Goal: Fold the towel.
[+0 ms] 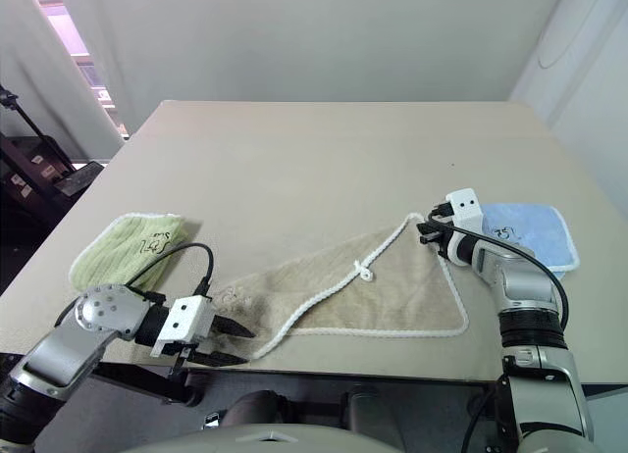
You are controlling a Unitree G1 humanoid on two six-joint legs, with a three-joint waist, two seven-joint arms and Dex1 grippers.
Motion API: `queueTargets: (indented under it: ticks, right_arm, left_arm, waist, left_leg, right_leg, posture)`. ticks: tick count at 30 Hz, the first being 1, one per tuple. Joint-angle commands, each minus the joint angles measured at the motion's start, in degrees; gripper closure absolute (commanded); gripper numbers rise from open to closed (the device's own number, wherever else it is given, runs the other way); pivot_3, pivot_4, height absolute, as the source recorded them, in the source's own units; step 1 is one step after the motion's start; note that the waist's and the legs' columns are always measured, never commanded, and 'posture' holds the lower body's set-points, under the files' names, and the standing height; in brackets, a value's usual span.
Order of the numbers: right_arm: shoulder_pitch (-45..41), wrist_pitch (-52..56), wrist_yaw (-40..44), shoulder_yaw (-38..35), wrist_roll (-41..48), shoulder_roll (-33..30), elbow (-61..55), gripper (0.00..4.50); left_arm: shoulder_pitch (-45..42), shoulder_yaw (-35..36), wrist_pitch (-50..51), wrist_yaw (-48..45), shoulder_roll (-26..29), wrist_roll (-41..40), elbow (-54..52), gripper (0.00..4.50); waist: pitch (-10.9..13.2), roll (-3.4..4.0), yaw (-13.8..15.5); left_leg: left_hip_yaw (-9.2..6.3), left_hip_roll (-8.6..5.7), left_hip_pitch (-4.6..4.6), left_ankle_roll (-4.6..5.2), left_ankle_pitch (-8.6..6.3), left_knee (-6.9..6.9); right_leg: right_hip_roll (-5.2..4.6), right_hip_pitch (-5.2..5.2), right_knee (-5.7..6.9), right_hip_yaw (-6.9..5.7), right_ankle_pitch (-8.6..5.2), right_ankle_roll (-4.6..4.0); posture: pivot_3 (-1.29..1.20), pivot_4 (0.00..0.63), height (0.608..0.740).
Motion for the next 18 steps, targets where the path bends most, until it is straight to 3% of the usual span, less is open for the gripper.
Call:
queueTargets:
  ticks: [1, 11, 16, 18]
  right_arm:
    - [-0.51, 0.03, -0.21, -1.64, 0.96, -0.77, -2.94, 4.5]
    - [-0.17, 1.08, -0.37, -2.15, 1.13, -0.74, -3.8, 4.5]
    - [-0.14, 1.14, -0.38, -2.25, 1.16, -0.61, -3.74, 4.5]
    - [-0.15, 1.16, -0.33, -2.2, 1.25, -0.48, -3.88, 4.5]
  left_arm:
    - [0.38, -2.16, -6.36, 0.98, -1.23, 4.05, 4.18, 2.67]
    - [-1.68, -5.98, -11.11, 5.67, -5.8, 10.9, 13.85, 2.67]
    - [-2.92, -5.72, -8.22, 3.83, -5.26, 8.6, 17.01, 2.67]
    - [-3.03, -4.21, -6.89, 1.59, -3.67, 5.83, 17.68, 3.2]
  waist:
    - [0.0, 0.0, 0.05]
    - [-0.38, 0.83, 2.36]
    - [-0.36, 0.96, 2.87]
    - [-0.36, 0.96, 2.75]
  left_leg:
    - [0.0, 0.0, 0.0, 0.0, 0.0, 0.0]
    - [0.07, -0.02, 0.44, -0.08, -0.12, 0.01]
    - [0.18, -0.02, 0.88, -0.08, -0.16, -0.14]
    - [0.36, -0.04, 0.99, -0.08, -0.16, -0.6]
  right_leg:
    - [0.0, 0.0, -0.01, 0.0, 0.0, 0.0]
    - [-0.22, 0.3, -0.15, 0.01, -0.08, -0.2]
    - [-0.33, 0.75, -0.34, 0.01, -0.12, -0.07]
    - [-0.42, 0.77, -0.67, 0.0, -0.09, -0.11]
  posture:
    - [0.0, 0.0, 0.724]
    - [0.0, 0.0, 0.724]
    - [0.0, 0.0, 0.724]
    - [0.0, 0.0, 0.724]
